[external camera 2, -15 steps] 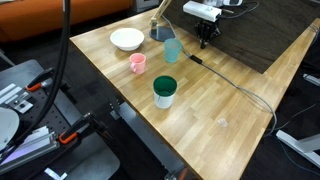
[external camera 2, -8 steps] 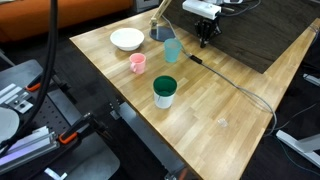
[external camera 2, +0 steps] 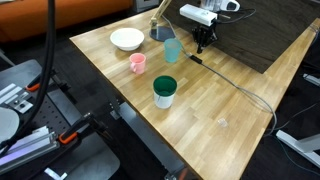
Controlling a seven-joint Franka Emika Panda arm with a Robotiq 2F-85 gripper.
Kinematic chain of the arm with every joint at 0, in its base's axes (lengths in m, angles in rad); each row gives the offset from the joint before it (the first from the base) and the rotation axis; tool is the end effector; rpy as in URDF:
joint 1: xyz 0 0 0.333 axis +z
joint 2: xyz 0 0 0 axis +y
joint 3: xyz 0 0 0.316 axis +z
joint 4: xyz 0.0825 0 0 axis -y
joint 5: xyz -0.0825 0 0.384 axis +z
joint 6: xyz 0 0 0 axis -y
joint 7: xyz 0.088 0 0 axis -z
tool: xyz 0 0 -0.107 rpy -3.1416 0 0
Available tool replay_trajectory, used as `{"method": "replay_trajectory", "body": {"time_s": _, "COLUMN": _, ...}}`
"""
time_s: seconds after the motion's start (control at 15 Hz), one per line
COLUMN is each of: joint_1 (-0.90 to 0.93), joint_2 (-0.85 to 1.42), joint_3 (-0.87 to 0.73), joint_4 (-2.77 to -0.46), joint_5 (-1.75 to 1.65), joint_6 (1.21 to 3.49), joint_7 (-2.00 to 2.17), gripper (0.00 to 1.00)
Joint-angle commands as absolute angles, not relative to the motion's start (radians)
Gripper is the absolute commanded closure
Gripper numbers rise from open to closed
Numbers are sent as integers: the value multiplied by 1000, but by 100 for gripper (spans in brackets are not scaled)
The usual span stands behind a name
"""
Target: Turn on the desk lamp
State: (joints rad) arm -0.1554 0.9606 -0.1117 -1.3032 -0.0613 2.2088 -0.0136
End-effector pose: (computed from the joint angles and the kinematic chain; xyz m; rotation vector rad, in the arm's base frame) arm 0.7152 -0.1784 0.1561 2.9963 -0.2561 -0.1049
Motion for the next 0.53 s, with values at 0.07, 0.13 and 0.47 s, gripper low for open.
{"method": "replay_trajectory", "body": {"time_s": 0.07, "joint_1": -157, "joint_2": 936, "joint_3": -103, "joint_4": -1357, "joint_5": -54, "joint_6": 2232, "joint_7": -19, "gripper": 100}}
{"method": "replay_trajectory", "body": {"time_s": 0.13, "joint_1": -156, "joint_2": 938, "joint_3": -101, "joint_4": -1359, "joint_5": -54, "joint_6": 2230, "joint_7": -20, "gripper": 100}}
{"method": "replay_trajectory", "body": {"time_s": 0.47, "joint_1": -152, "joint_2": 955, "joint_3": -94, "joint_4": -1363, "joint_5": -51, "joint_6": 2220, "joint_7": -19, "gripper": 100}}
